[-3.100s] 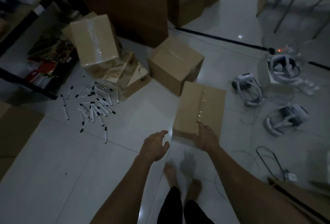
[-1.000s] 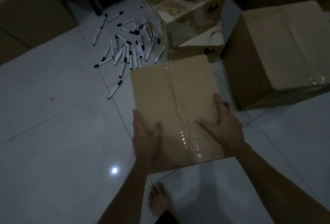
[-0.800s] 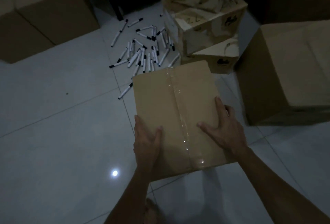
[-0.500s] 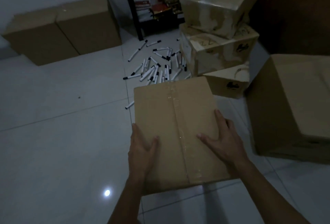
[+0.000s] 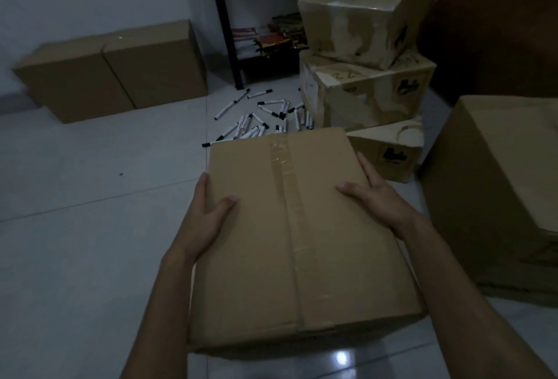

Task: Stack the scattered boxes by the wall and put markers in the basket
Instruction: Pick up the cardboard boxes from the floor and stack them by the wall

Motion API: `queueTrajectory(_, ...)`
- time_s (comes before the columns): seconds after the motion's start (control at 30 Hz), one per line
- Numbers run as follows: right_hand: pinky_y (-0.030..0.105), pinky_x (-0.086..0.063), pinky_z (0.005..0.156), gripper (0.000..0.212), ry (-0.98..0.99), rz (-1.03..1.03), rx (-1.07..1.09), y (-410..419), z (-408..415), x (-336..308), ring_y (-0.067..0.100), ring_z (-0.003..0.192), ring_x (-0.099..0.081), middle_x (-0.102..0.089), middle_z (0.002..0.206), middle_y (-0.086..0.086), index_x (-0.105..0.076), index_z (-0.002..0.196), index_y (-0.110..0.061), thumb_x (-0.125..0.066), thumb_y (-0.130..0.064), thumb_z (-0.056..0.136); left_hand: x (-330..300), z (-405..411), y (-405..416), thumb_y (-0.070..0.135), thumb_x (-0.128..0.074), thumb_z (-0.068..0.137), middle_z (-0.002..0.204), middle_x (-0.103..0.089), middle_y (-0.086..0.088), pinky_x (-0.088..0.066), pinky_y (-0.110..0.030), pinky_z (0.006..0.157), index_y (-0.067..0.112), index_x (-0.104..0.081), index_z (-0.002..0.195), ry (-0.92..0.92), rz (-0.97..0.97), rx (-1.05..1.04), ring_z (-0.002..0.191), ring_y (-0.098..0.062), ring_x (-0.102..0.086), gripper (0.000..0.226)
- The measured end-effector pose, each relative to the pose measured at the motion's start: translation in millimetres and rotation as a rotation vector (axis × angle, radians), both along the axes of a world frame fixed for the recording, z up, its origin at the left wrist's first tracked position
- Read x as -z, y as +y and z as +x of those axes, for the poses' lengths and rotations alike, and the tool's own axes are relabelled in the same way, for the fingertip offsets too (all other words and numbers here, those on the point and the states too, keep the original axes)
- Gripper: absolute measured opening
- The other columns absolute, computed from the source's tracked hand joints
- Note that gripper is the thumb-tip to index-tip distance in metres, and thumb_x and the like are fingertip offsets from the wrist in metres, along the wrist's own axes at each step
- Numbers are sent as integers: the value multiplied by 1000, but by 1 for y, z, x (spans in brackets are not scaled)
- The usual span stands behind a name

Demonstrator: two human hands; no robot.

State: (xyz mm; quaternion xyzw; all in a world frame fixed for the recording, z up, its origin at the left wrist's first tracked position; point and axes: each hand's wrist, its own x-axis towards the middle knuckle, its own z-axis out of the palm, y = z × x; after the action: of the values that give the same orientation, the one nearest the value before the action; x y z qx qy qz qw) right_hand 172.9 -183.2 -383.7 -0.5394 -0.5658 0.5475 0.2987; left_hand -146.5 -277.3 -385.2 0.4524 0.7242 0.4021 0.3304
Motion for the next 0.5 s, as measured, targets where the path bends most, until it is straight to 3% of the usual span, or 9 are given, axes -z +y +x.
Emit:
queueTrajectory(0.13,13,-53,62,84,238,-40,19,9,9,23,-4,92,-67,-52,120,-31,-28,146,-56,-74,-37,78,14,-7,0,38,-58,94,141,-29,31,-38,1,68,45,-19,152,-57,71,-31,110,12,-43,70)
queueTrajectory(0.2,21,-56,65,84,368,-59,6,15,10,30,6,98,-70,-54,126,-23,-33,146,-52,-72,-32,75,16,-8,3,33,-56,96,139,-28,32,-36,5,66,44,-20,152,-49,91,-40,114,12,-39,68)
queueTrajectory(0.3,28,-58,67,83,474,-87,-25,20,10,39,18,103,-70,-55,130,-11,-36,145,-50,-70,-26,73,21,-8,5,26,-55,96,138,-34,29,-35,7,64,42,-26,150,-73,115,-58,101,16,-47,64)
queueTrajectory(0.4,30,-58,65,81,543,-98,-29,22,10,44,23,103,-70,-59,129,-6,-39,144,-50,-68,-23,73,23,-8,3,26,-56,95,133,-40,31,-37,2,64,45,-30,148,-95,143,-74,84,35,-44,62)
queueTrajectory(0.5,30,-58,65,81,575,-95,-38,25,9,47,24,100,-71,-61,127,-4,-38,145,-48,-66,-23,73,27,-8,3,21,-54,94,115,-56,39,-47,-6,62,47,-40,142,-233,200,-78,83,24,-59,57)
